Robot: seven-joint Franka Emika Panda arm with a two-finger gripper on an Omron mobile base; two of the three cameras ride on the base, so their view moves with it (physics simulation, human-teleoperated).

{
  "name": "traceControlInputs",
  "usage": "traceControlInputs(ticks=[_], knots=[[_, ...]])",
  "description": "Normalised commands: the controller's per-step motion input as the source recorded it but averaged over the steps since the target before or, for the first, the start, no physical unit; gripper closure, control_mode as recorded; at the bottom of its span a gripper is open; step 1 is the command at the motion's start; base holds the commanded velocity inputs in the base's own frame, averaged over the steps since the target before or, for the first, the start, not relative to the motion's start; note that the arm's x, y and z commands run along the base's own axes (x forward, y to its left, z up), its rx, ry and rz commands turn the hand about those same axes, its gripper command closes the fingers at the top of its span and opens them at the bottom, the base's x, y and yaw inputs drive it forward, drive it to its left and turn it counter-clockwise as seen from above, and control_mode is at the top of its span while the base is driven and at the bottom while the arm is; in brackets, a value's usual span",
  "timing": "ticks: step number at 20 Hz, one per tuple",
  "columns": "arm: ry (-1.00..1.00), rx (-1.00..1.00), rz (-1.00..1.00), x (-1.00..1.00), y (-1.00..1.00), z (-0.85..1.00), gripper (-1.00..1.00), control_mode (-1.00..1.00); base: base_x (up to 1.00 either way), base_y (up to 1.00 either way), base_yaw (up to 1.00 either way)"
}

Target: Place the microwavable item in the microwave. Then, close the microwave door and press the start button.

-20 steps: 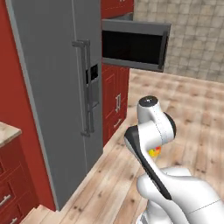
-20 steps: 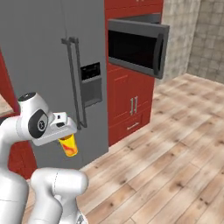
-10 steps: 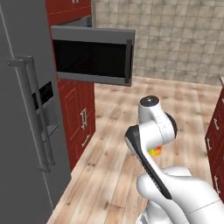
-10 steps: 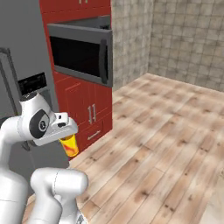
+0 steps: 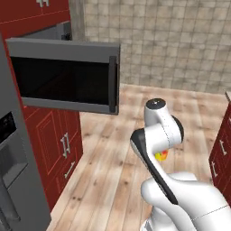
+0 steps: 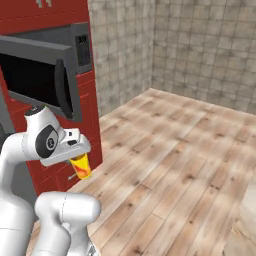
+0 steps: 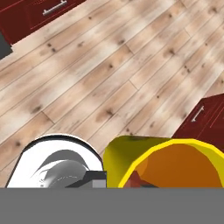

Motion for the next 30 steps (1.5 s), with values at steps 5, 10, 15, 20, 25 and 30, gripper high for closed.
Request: traceControlInputs(ticks=[5, 10, 15, 20, 25, 30], knots=[[0.00, 0.00, 0.00, 0.00, 0.00, 0.00, 1.00, 1.00, 0.90, -0.51, 0.01], [0.00, 0.00, 0.00, 0.00, 0.00, 0.00, 1.00, 1.00, 0.72, -0.49, 0.11], [0.00, 0.00, 0.00, 0.00, 0.00, 0.00, 1.00, 1.00, 0.70, -0.20, 0.28], [0.00, 0.00, 0.00, 0.00, 0.00, 0.00, 1.00, 1.00, 0.79, 0.00, 0.44], [0.00, 0.00, 0.00, 0.00, 0.00, 0.00, 1.00, 1.00, 0.75, -0.02, 0.58], [0.00, 0.00, 0.00, 0.00, 0.00, 0.00, 1.00, 1.00, 0.72, -0.04, 0.60]])
